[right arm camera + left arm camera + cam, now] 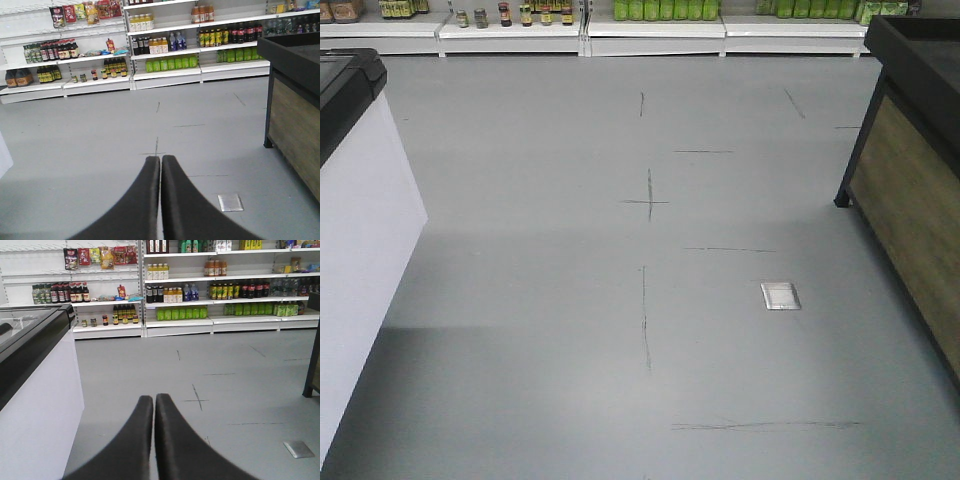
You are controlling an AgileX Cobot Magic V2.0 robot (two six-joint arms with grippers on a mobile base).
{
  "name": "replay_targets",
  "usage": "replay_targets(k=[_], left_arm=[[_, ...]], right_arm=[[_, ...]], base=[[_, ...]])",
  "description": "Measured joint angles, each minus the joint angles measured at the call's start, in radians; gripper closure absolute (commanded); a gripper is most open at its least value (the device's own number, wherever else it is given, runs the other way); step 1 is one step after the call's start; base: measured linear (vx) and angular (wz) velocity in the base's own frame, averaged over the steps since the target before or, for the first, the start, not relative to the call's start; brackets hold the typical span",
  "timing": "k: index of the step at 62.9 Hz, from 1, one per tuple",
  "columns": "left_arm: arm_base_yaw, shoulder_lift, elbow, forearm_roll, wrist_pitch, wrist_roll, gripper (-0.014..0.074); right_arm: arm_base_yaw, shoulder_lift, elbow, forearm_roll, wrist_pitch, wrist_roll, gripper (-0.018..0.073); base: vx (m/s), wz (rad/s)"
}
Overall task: Pick three apples into basket with both arms
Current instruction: 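Drive the base forward across the floor toward the fruit tables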
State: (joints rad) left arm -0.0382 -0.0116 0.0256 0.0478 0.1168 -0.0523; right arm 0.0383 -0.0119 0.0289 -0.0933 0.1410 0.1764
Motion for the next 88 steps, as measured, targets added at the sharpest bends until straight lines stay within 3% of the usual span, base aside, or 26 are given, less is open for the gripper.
replay_targets(k=[88], left_arm=[[0.000,0.000,0.000,0.000,0.000,0.000,0.0603]], right_arm=[[0.000,0.000,0.000,0.000,0.000,0.000,0.0566]], base=[[0.00,0.00]])
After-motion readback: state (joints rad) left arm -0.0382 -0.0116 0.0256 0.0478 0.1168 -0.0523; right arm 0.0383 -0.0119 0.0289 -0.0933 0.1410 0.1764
